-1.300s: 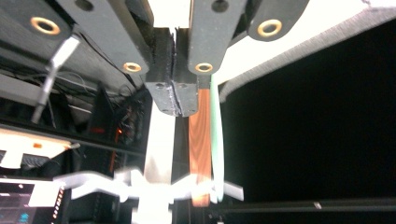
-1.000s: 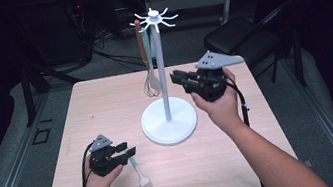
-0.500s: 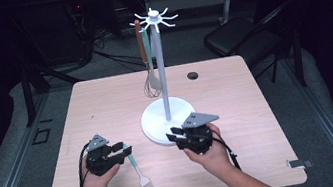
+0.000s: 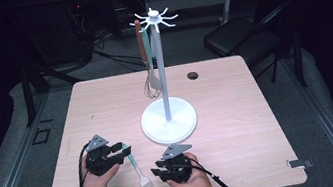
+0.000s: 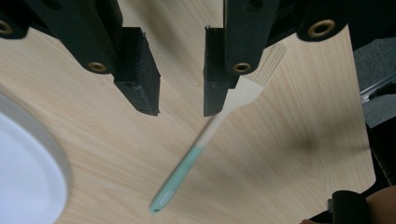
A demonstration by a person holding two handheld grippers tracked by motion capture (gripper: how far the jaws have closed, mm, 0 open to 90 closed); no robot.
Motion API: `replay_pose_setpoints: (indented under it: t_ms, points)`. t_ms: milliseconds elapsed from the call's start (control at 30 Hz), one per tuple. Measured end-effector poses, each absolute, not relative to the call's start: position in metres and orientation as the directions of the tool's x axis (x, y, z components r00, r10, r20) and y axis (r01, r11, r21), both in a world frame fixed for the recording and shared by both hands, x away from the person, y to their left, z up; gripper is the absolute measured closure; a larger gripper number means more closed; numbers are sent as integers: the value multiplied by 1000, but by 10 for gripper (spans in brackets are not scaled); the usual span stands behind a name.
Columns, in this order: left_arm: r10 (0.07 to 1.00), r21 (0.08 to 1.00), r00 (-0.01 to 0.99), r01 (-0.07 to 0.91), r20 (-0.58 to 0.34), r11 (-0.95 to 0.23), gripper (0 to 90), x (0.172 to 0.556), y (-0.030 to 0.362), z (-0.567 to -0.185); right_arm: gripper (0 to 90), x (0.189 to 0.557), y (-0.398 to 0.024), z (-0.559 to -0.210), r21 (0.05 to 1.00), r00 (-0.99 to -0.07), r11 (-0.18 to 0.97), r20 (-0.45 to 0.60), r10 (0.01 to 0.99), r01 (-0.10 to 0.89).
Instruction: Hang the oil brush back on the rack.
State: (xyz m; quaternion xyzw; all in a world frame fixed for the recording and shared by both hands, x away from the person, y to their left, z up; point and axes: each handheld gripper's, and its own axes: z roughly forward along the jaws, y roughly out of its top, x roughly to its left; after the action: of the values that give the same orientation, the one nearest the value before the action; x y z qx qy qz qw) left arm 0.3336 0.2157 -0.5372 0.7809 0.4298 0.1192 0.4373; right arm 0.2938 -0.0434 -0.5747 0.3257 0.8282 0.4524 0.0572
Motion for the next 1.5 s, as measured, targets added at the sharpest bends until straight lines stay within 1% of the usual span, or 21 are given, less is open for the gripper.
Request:
replay_pose_setpoints:
  t_ms: [300,500,633,767,867,1000,1133,1333,1500]
  points:
    - [784,786,590,571,-193,-237,543,335,222,-536,659,300,-4,-579,764,-791,422,185,583,489]
    - [785,791,588,568,-194,-230,543,335,223,-536,654,303,10,-583,748,-783,435,177,597,501]
    - [793,795,577,566,-196,-216,543,335,228,-533,689,302,17,-584,737,-782,471,125,610,485]
    - [798,800,566,568,-208,-195,543,335,232,-532,780,299,22,-585,735,-792,499,83,604,458]
    - [796,799,569,568,-207,-198,543,335,231,-532,796,297,19,-583,729,-792,514,63,607,452]
    - [794,796,575,568,-200,-210,543,335,230,-532,824,300,3,-580,714,-781,517,66,621,472]
    - [794,796,573,569,-203,-207,543,335,229,-532,832,302,-26,-578,698,-781,529,70,620,483]
    - [787,793,585,567,-196,-224,543,334,224,-533,833,297,-82,-576,686,-788,541,76,611,486]
    - [786,791,586,568,-194,-229,543,334,220,-534,833,290,-131,-575,678,-772,538,70,632,501]
